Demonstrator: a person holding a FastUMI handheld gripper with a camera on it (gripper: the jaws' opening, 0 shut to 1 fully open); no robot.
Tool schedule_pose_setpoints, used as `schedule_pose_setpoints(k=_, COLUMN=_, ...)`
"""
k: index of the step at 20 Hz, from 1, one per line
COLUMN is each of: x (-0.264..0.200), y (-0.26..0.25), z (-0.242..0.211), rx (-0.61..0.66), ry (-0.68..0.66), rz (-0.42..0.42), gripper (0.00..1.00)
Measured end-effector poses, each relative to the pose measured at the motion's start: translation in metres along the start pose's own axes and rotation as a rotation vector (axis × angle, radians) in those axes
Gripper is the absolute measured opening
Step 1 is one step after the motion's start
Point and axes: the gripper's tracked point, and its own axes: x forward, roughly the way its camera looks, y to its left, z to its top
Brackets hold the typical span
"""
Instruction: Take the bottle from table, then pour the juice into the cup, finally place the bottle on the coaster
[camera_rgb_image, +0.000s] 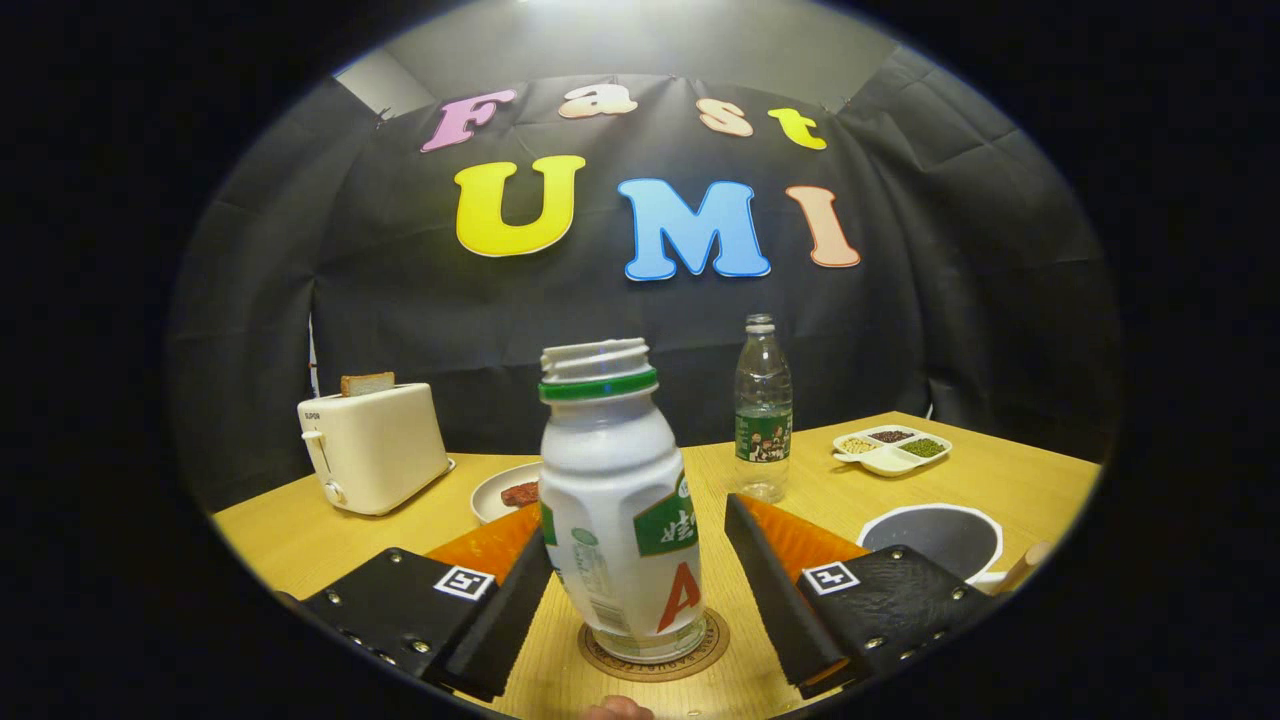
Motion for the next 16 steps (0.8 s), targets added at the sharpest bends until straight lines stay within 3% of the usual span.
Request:
schedule_pose_setpoints(k=10, x=-0.066, y=0.003, z=0.086, rx=-0.041, ry=-0.088, rz=0.048, gripper=0.96)
schedule_pose_setpoints(k=16, x=-0.101, y=-0.003, z=0.138, rx=-0.021, ry=-0.121, rz=0.017, gripper=0.96)
